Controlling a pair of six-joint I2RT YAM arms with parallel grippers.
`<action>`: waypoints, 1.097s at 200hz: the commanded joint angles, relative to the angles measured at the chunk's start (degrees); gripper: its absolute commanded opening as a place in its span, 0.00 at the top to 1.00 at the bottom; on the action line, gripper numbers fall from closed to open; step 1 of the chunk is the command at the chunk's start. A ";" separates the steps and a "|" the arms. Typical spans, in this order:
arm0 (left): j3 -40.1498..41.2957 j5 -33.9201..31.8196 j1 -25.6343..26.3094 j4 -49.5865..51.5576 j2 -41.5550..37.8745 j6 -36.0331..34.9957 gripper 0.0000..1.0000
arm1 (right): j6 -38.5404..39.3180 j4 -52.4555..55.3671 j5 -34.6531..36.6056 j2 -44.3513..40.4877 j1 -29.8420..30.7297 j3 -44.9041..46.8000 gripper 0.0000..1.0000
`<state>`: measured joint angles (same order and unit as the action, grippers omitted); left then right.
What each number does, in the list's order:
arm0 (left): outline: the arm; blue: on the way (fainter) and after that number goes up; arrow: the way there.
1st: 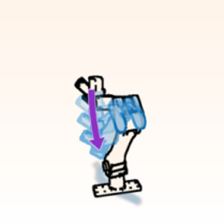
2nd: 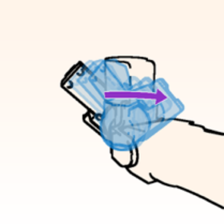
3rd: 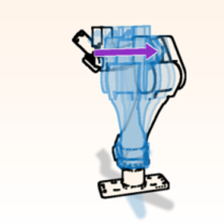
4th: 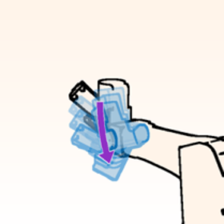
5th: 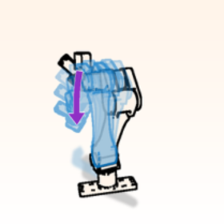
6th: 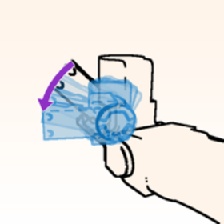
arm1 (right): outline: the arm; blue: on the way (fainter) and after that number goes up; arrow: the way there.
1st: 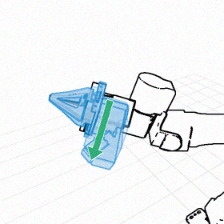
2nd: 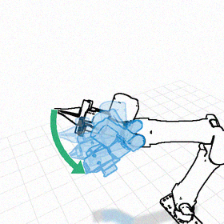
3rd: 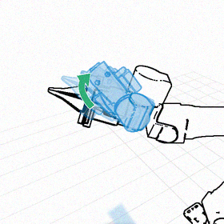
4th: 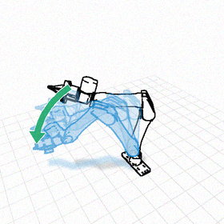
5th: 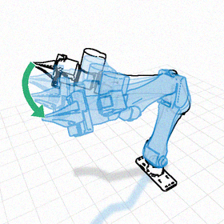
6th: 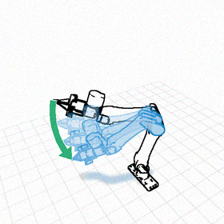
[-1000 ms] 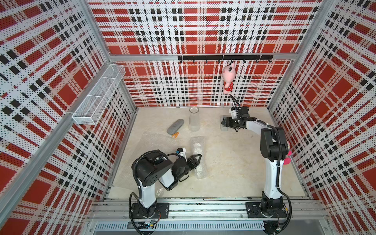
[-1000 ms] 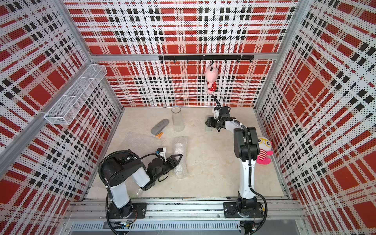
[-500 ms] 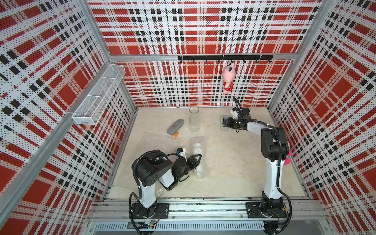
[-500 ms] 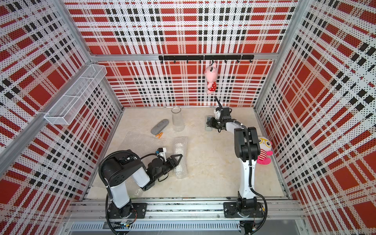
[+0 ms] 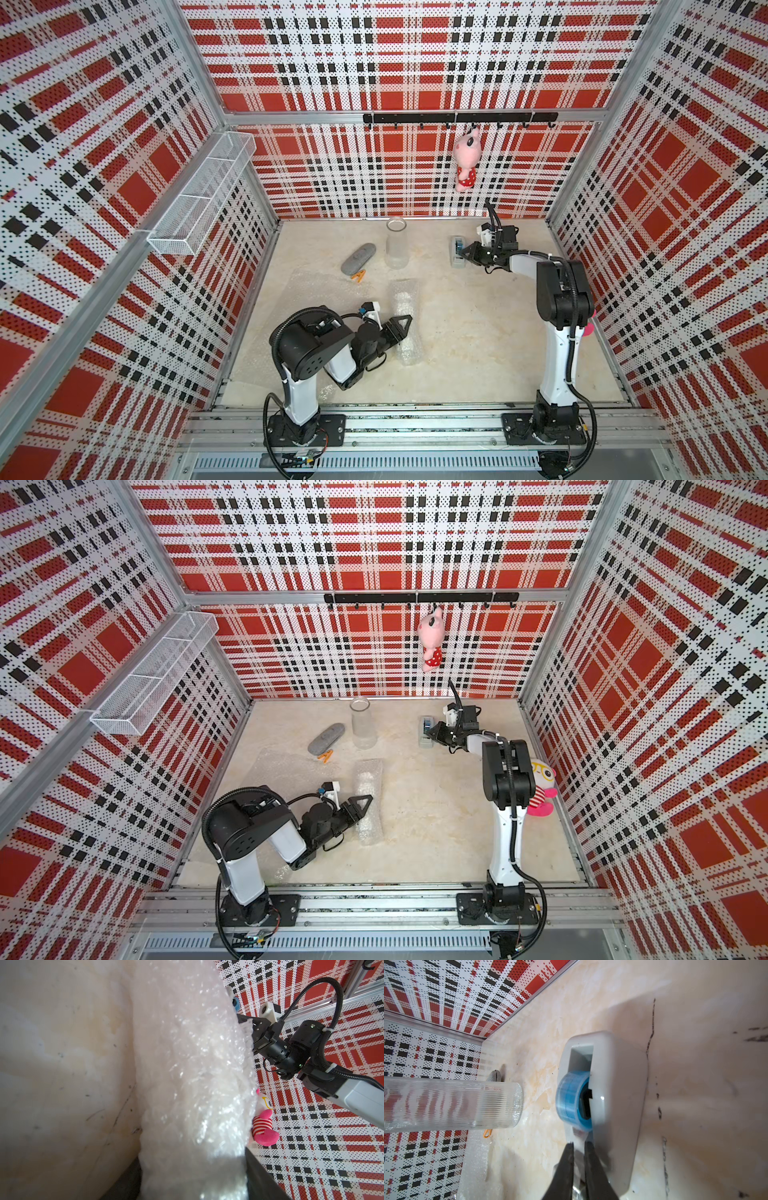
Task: Wrap vases in bubble wrap
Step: Tear off the tape using the Tape Cutter.
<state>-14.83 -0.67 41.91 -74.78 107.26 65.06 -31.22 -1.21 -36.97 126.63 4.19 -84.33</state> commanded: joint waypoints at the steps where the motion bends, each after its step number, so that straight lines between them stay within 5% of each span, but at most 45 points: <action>1: 1.56 -0.48 -0.43 7.28 2.56 -2.41 0.63 | -2.12 -2.63 -4.22 -1.97 0.29 0.49 0.92; 40: 1.47 -0.39 -0.43 7.20 2.65 -2.44 0.63 | -2.34 -2.84 -4.59 -2.61 0.21 0.16 1.00; 185: 1.38 0.14 -0.60 6.79 3.07 -2.31 0.63 | -1.88 -1.36 -2.76 -6.44 -0.41 0.23 1.00; 192: 1.38 0.14 -0.60 6.80 3.09 -2.33 0.63 | -0.89 0.12 -1.55 -6.50 -0.41 0.07 0.89; 219: 1.38 0.23 -0.60 6.76 3.17 -2.30 0.63 | 4.14 4.57 2.68 -6.88 -0.41 -0.44 0.75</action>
<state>-14.83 -0.30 41.80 -75.50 107.72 65.06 -32.36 -1.23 -38.24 121.93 3.95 -83.59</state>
